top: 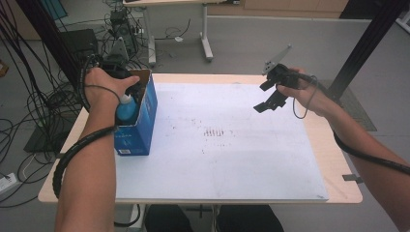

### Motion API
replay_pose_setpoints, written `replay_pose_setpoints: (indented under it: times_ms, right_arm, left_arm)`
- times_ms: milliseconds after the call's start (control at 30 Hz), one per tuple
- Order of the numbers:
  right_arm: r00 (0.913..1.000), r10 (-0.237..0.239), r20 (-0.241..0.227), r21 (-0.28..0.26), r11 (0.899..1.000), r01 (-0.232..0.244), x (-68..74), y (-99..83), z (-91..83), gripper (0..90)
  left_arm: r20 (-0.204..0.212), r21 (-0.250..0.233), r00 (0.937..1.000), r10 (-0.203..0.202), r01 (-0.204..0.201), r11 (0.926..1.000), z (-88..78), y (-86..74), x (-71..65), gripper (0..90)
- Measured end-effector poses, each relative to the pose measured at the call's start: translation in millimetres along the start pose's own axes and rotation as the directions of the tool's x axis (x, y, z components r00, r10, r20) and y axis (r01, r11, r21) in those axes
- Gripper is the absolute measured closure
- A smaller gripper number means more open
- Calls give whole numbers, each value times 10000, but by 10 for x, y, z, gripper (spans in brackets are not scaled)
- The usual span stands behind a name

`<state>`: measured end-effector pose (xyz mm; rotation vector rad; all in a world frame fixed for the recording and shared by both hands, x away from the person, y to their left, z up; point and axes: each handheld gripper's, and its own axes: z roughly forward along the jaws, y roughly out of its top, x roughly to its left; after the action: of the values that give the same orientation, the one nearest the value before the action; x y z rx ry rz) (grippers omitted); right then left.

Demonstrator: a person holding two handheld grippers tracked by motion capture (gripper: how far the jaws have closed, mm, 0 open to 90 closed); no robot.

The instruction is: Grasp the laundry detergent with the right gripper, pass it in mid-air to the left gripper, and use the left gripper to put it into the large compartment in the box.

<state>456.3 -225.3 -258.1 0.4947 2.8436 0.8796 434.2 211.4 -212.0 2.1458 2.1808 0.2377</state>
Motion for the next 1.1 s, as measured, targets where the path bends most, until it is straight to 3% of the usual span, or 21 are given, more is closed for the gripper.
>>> replay_pose_setpoints:
  times_ms: [133, 267, 433, 567, 800, 1000, 1100]
  right_arm:
    - [9998, 111, 141, 169, 9998, -113, -75, 37, 24, 40]
    - [9997, 120, 208, 508, 9986, -131, -116, 70, 54, 43]
    - [9989, 72, 453, 966, 9953, -116, -201, 104, 63, 43]
    - [9977, 149, 659, 1187, 9927, -226, -283, 127, 67, 42]
    - [9955, 264, 906, 1653, 9854, -412, -461, 158, 131, 45]
    - [9940, 480, 986, 1712, 9831, -644, -541, 203, 167, 44]
    - [9943, 462, 962, 1724, 9831, -624, -543, 228, 183, 45]
  left_arm:
    - [183, -127, 9980, 605, -603, 9981, -72, 9, -194, 192]
    - [502, -276, 9899, 1325, -1312, 9910, -114, 31, -440, 168]
    - [1078, -522, 9719, 2093, -2048, 9774, -130, 35, -746, 148]
    - [1340, -576, 9519, 2754, -2700, 9611, -111, 14, -992, 148]
    - [1470, -615, 9304, 3358, -3303, 9419, -109, -2, -1266, 148]
    - [1598, -483, 9190, 3605, -3575, 9327, -80, -12, -1399, 146]
    - [1647, -442, 9162, 3652, -3630, 9307, -56, -9, -1430, 146]
